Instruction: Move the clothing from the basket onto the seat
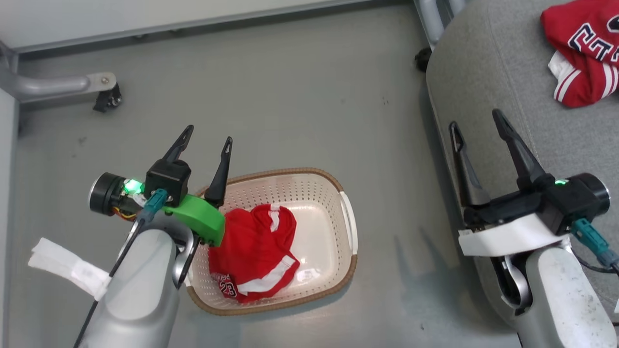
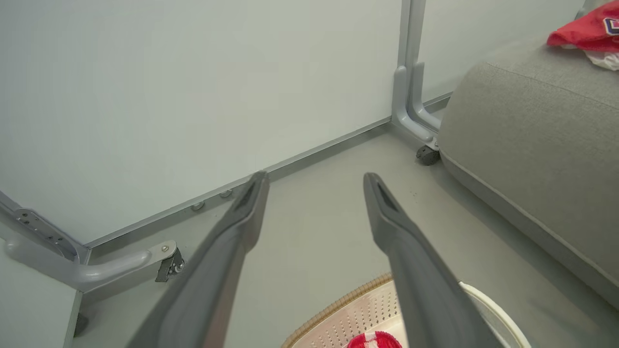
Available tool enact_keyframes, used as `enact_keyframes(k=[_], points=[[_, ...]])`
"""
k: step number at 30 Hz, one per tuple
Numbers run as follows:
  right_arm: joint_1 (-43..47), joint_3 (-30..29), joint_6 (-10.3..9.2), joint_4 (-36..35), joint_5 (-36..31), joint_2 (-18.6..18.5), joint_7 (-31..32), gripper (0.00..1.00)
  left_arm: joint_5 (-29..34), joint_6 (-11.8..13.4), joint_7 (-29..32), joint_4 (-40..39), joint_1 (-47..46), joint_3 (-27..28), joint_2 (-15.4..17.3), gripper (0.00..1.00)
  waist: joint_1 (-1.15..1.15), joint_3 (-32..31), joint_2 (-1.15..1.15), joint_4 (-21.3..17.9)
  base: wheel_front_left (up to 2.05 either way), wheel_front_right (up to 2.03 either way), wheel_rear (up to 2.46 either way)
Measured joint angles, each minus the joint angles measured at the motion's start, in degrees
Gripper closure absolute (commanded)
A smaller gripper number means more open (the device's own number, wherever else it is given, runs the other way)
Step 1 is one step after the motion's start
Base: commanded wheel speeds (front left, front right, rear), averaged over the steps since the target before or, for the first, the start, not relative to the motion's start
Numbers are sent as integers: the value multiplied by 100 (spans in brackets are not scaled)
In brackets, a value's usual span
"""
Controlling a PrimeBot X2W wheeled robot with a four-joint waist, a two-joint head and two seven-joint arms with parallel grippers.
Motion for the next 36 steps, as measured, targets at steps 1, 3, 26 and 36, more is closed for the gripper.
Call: enact_keyframes(k=[1, 3, 26, 36], points=[[-94, 21, 0, -22, -5, -16, 0, 0, 5, -9, -1, 153, -113, -77, 22, 0, 0, 111, 0, -37, 0, 0, 0], [-249, 48, 0, -66, -15, -36, 0, 0, 47, -11, 0, 428, -291, -242, 67, 0, 0, 307, 0, -102, 0, 0, 0], [-1257, 270, 0, -483, -148, -89, 0, 0, -115, -20, 19, 3112, -1942, -1786, 246, 0, 1, 2487, 0, -728, 0, 0, 0], [-1328, 276, 0, -556, -160, -77, 0, 0, 60, -25, 196, 3896, -2388, -2096, 352, 0, 1, 3029, 0, -892, 0, 0, 0]])
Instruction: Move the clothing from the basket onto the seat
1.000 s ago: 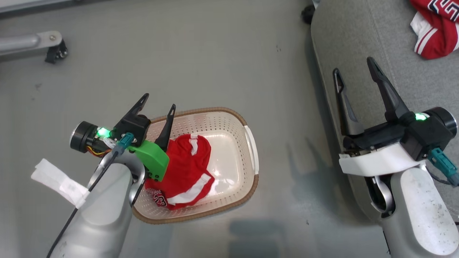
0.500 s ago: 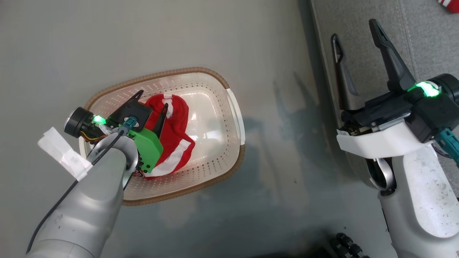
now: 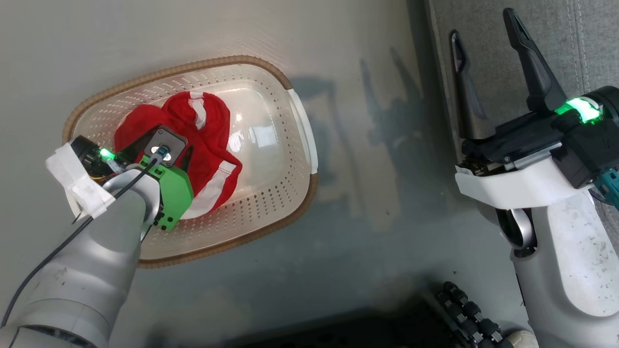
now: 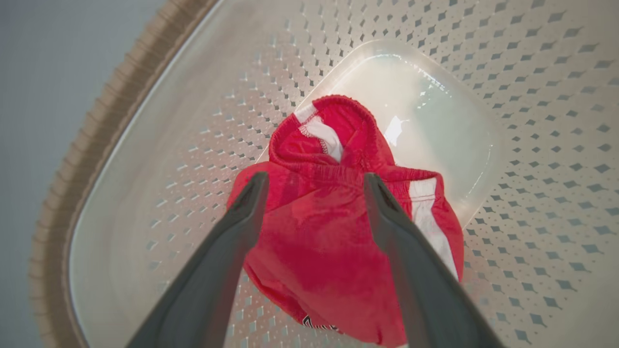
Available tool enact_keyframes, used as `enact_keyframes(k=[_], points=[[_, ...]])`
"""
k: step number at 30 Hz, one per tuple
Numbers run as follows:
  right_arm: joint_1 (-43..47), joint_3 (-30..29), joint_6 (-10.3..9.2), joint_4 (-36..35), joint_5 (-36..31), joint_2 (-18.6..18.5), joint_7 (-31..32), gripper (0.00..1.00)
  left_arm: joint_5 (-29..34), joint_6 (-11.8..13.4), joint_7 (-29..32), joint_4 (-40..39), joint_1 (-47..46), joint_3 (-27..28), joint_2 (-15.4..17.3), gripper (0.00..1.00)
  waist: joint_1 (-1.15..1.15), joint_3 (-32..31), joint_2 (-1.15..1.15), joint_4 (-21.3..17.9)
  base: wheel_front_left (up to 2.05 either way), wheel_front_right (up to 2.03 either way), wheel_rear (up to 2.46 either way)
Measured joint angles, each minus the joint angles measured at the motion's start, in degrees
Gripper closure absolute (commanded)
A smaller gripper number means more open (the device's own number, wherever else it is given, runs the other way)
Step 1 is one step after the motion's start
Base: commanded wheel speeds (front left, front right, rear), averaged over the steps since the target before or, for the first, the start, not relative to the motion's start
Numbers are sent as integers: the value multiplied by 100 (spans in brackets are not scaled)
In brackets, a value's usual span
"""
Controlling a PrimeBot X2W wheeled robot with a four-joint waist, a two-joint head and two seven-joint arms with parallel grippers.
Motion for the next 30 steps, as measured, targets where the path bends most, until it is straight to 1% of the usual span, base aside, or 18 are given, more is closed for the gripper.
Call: enact_keyframes(k=[4, 8, 11, 15, 21, 30], points=[[-2, -14, 0, -53, -14, 8, 0, 0, 153, 51, 389, 118, -94, -174, 91, 0, 0, 174, 0, -53, 0, 0, 0], [-1, -49, 0, -102, -23, 9, 0, 0, 276, 82, 695, 159, -205, -360, 108, 0, 0, 328, 0, -78, 0, 0, 0], [0, -70, 0, -159, -42, 9, 0, 0, 438, 92, 1042, 192, -320, -546, 152, 0, 0, 489, 0, -85, 0, 0, 0], [7, -122, 0, -241, -83, 11, 0, 0, 497, 92, 1296, 205, -430, -671, 176, 0, 0, 655, 0, -92, 0, 0, 0], [42, -192, 0, -409, -136, 7, 0, 0, 544, 65, 1514, 215, -566, -836, 151, 0, 0, 890, 0, -100, 0, 0, 0], [263, -371, 0, -662, -244, 9, 0, 0, 481, 35, 1553, 216, -800, -973, 66, 0, -1, 1217, 0, -103, 0, 0, 0]])
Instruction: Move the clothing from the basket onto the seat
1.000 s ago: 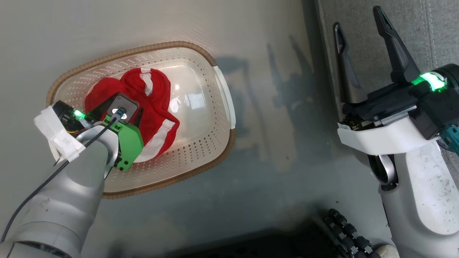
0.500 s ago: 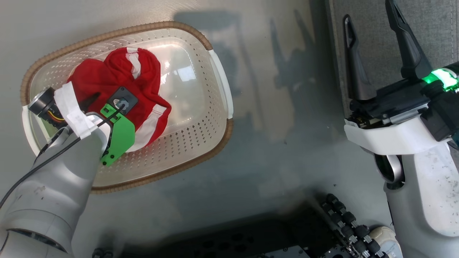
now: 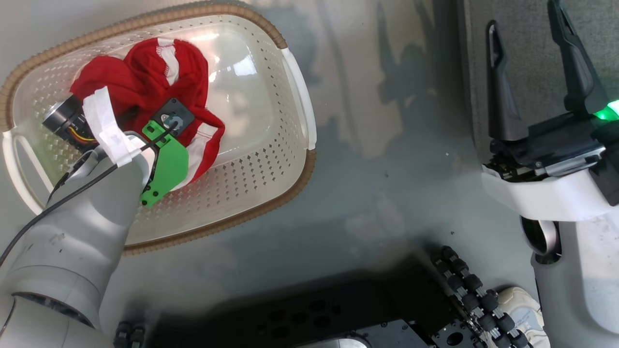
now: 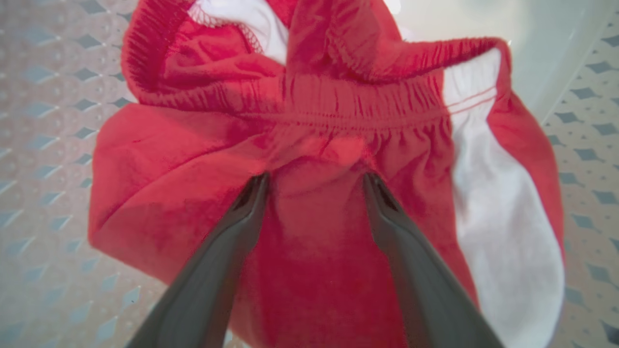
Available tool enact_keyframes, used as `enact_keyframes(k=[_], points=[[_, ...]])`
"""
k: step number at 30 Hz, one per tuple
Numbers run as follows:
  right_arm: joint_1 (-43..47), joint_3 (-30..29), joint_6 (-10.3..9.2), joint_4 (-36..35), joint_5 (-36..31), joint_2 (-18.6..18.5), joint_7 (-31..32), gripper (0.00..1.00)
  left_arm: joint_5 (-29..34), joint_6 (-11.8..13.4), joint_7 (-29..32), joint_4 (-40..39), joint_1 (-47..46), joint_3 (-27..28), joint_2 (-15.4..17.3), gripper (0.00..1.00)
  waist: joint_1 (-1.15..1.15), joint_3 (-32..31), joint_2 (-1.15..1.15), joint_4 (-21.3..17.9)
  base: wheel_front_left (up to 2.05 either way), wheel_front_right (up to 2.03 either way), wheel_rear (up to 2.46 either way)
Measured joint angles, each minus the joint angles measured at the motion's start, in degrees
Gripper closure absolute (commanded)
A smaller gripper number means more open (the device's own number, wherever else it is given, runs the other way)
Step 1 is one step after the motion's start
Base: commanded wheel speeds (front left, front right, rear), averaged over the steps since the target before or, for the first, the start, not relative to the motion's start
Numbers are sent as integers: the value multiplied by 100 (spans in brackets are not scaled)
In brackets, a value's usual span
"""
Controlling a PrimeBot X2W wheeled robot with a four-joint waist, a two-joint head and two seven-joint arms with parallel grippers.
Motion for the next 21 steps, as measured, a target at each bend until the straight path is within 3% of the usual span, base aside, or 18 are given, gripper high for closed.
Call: enact_keyframes(k=[10, 12, 13, 21], points=[[225, -169, 0, -196, -64, 13, 0, 0, -190, -25, -171, 2, -100, -120, -97, 0, 0, 193, 0, 20, 0, 0, 0], [249, -166, 0, -208, -86, 23, 0, 0, -208, -26, -310, 7, -101, -153, -105, 77, 0, 194, 0, 22, 0, 0, 0], [267, -166, 0, -215, -87, 23, 0, 0, -208, -26, -348, 4, -106, -180, -110, 100, 0, 193, 0, 22, 0, 0, 0], [293, -160, 0, -213, -104, 22, 0, 0, -288, -27, -388, 8, -203, -331, -183, 100, 0, 213, 0, 51, 0, 0, 0]])
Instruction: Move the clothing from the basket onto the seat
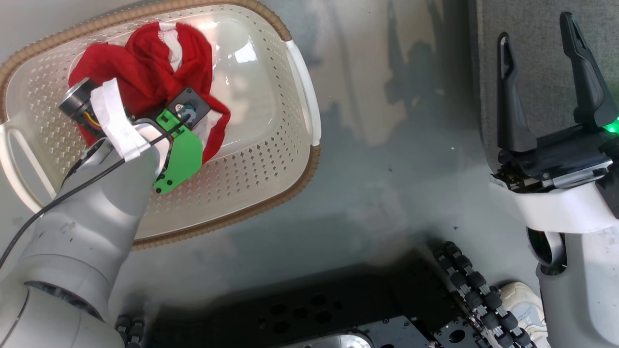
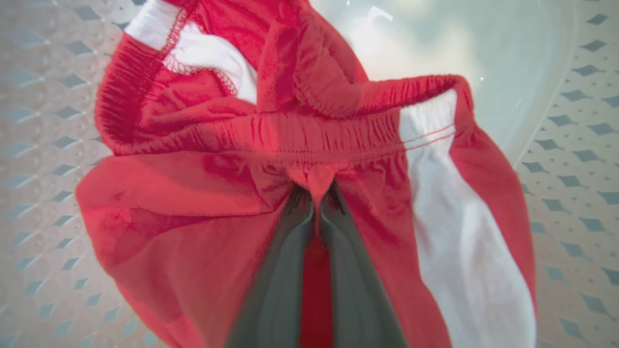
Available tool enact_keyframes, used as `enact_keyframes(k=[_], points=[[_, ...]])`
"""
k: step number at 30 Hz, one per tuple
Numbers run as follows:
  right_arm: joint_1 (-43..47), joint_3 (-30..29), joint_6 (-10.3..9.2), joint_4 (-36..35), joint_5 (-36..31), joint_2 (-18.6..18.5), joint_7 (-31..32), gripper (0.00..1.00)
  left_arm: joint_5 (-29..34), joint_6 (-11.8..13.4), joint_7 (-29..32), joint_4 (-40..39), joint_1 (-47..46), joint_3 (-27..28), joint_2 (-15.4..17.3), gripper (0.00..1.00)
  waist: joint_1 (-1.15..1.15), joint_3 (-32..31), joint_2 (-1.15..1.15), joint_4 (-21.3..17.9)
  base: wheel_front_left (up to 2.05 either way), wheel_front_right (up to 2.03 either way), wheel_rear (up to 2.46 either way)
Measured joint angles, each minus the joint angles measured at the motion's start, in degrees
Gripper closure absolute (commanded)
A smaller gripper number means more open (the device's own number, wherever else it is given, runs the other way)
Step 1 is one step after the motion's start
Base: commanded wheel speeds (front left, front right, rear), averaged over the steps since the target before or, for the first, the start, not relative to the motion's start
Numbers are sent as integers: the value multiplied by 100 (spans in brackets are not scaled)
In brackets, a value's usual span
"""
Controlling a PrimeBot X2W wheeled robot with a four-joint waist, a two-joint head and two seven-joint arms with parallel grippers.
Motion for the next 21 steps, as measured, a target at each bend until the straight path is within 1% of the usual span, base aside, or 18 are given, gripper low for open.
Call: enact_keyframes(k=[4, 11, 21], points=[[-69, 24, 0, 65, 11, 14, 0, 0, -22, 0, -218, 0, -37, -77, -85, 100, 0, -66, 0, 14, 0, 0, 0], [-121, 9, 0, 247, 73, 43, 0, 0, -214, 0, -680, -1, -30, -202, -332, 100, 0, -360, 0, 64, 0, 0, 0], [-130, -5, 0, 593, 175, 63, 0, 0, -716, -1, -1177, -134, 261, -423, -559, 100, 0, -1052, 0, 159, 0, 0, 0]])
